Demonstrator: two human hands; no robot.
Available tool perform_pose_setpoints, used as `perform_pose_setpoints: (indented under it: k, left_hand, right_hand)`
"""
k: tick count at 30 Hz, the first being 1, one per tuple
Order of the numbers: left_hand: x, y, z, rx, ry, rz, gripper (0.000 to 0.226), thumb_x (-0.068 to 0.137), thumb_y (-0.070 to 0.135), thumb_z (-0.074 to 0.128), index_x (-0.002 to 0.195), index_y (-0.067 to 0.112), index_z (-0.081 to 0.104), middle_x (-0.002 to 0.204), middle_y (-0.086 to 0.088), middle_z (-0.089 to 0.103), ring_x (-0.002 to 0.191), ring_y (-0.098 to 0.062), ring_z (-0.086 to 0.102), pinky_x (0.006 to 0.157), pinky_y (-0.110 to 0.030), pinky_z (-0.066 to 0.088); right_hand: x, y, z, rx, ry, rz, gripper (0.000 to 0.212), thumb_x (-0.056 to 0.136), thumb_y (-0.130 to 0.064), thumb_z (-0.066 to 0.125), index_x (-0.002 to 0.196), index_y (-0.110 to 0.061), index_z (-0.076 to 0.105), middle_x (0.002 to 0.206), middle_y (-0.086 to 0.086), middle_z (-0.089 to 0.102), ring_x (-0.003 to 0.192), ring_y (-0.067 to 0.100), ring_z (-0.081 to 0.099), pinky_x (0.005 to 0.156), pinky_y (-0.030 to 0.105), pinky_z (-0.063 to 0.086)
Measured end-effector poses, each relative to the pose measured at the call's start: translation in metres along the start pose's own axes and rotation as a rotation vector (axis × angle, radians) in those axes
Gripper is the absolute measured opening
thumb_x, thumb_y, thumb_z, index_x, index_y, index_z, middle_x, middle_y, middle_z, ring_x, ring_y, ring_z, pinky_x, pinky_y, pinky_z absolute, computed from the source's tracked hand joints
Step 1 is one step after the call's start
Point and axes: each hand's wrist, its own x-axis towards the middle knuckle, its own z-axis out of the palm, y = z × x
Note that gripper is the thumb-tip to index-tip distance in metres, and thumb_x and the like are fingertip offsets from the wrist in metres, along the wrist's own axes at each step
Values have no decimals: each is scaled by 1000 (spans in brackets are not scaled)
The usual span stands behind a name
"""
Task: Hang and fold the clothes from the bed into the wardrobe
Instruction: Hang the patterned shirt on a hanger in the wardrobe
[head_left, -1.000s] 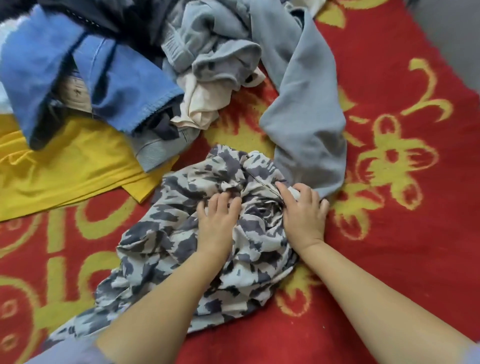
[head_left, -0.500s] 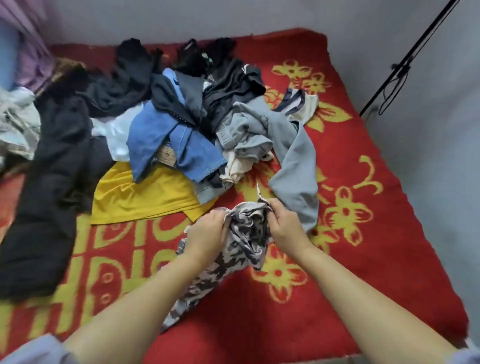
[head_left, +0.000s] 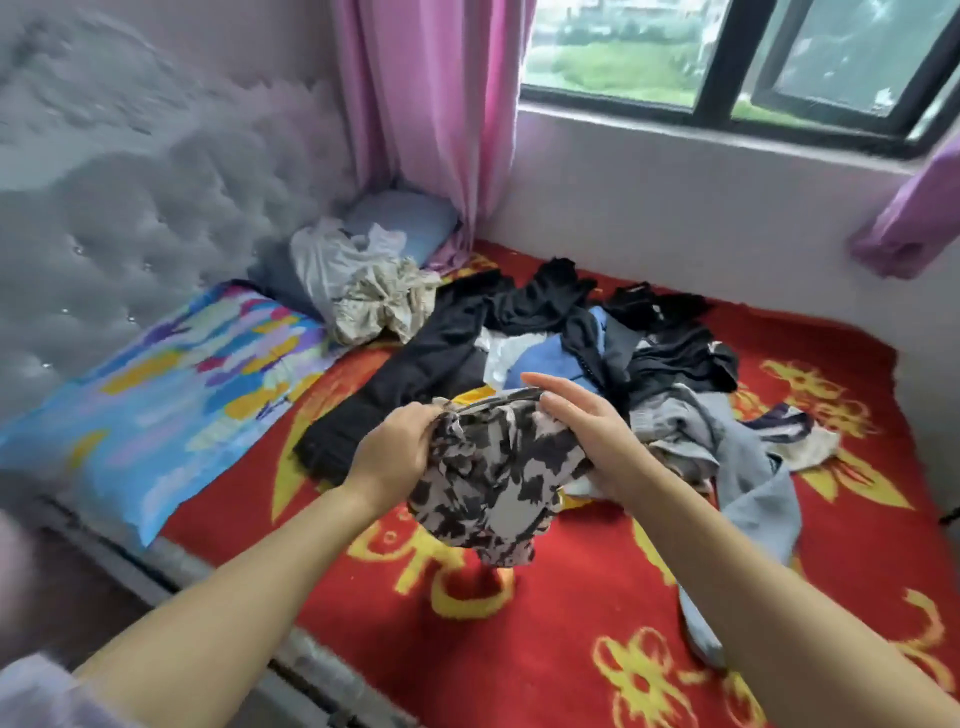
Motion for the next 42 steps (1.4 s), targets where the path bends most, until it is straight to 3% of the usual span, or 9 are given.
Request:
perform_pose_setpoints:
  k: [3, 6, 10, 14, 17, 23, 34, 37, 42]
  left_hand:
    - [-37, -7, -44, -27, 13, -107, 30, 100, 21, 40, 114, 11, 65, 108, -6, 64, 103, -23, 57, 78, -31, 42]
    - [-73, -3, -91, -64, 9, -179, 31, 100, 30, 42, 98, 12, 67, 98, -4, 67, 92, -22, 60, 69, -30, 37]
    - [-123, 12, -152, -388, 107, -263, 42, 95, 59, 34, 74, 32, 57, 85, 4, 67, 76, -10, 60, 66, -27, 39]
    - [-180, 8, -212, -621, 175, -330, 18, 93, 41, 48, 101, 32, 62, 96, 19, 65, 86, 11, 58, 87, -16, 46]
    - [-233, -21, -264, -582, 333, -411, 17, 93, 22, 61, 108, 30, 63, 108, 10, 68, 100, -4, 62, 94, -24, 48]
    - [-350, -82, -384, -515, 588, -734, 38, 92, 44, 56, 78, 10, 65, 77, -8, 70, 77, -26, 66, 76, -32, 52]
    - [-477, -130, -474, -415, 679, -846, 30, 91, 28, 56, 79, 1, 63, 76, -13, 65, 71, -22, 59, 68, -27, 42]
    - [-497, -145, -502, -468, 737, -816, 41, 84, 44, 68, 98, 6, 72, 99, -9, 73, 88, -17, 69, 81, -30, 51]
    - [-521, -161, -563, -696, 989, -727, 34, 96, 31, 50, 89, 5, 70, 84, -13, 73, 63, -14, 68, 48, -17, 50]
  right_hand:
    - [-3, -29, 50, 45, -118, -25, 24, 98, -19, 50, 102, -26, 73, 103, 24, 65, 85, 32, 61, 77, 50, 51]
    - [-11, -57, 108, -24, -208, -102, 22, 99, -13, 49, 96, -18, 70, 75, -1, 67, 65, 14, 62, 57, 28, 52]
    - [-28, -83, 188, -165, -252, -204, 22, 97, -11, 53, 84, -20, 69, 78, -4, 66, 76, 11, 60, 73, 25, 47]
    - [-52, -112, 268, -19, -342, -154, 19, 97, -11, 51, 91, -11, 69, 81, 3, 67, 70, 11, 62, 60, 21, 52]
    - [-71, -136, 334, 64, -485, -96, 22, 97, -12, 46, 91, -12, 67, 79, 6, 65, 61, 10, 64, 56, 23, 53]
    - [-104, -143, 458, -154, -892, -271, 11, 93, -11, 58, 99, -16, 65, 83, -9, 69, 78, 1, 63, 67, 16, 46]
    - [-142, -179, 624, -630, -802, -743, 41, 94, -34, 57, 64, -7, 52, 65, 7, 47, 64, 15, 43, 64, 33, 33]
    - [-131, -198, 660, -548, -905, -748, 43, 93, -42, 56, 64, -9, 56, 66, 7, 49, 66, 19, 45, 67, 34, 36]
    - [-126, -234, 723, -170, -1130, -544, 34, 97, -34, 53, 84, -5, 65, 71, 5, 66, 66, 15, 61, 66, 29, 49]
